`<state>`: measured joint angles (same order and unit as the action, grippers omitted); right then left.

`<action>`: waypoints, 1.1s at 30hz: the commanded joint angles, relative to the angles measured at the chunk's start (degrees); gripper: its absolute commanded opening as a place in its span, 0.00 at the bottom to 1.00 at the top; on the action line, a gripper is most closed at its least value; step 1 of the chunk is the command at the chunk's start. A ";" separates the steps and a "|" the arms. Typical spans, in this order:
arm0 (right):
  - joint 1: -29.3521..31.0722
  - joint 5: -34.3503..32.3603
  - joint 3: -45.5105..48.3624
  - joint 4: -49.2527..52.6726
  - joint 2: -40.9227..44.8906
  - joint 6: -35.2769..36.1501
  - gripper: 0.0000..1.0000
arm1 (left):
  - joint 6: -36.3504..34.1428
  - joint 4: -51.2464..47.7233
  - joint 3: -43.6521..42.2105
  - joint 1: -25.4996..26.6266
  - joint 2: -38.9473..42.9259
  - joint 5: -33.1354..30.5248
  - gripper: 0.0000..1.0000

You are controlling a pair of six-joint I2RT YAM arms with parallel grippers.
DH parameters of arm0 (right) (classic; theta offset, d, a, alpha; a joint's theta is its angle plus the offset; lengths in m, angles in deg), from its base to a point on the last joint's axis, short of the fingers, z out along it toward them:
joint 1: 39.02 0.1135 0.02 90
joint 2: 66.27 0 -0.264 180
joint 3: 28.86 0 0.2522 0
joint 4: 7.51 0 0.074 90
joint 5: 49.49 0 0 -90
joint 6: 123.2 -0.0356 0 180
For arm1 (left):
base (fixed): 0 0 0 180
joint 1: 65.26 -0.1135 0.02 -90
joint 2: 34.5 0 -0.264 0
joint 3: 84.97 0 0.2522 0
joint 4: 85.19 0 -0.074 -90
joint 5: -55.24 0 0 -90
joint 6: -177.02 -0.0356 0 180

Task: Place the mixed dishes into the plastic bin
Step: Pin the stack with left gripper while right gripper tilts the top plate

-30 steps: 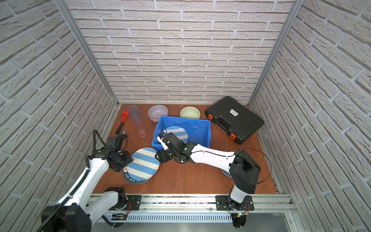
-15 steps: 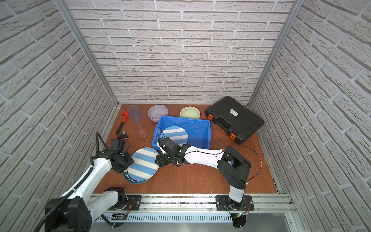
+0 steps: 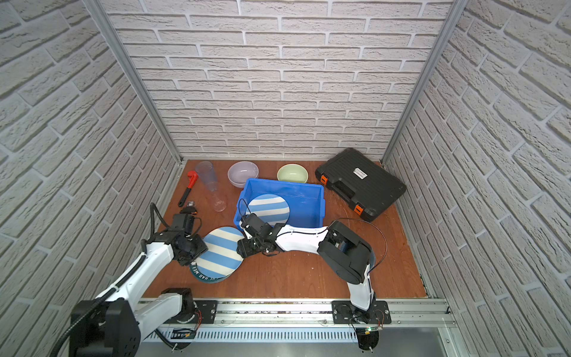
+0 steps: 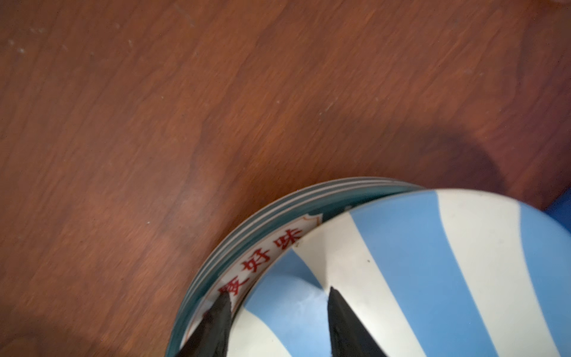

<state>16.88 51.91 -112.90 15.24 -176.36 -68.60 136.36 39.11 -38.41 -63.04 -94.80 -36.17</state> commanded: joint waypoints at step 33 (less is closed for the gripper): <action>0.73 0.74 -3.37 -2.17 1.00 0.54 0.53 | -1.23 5.73 -4.57 2.78 -1.06 1.80 0.44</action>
<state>16.92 53.20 -114.76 12.97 -178.74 -68.78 135.92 44.45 -40.81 -60.61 -95.21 -34.62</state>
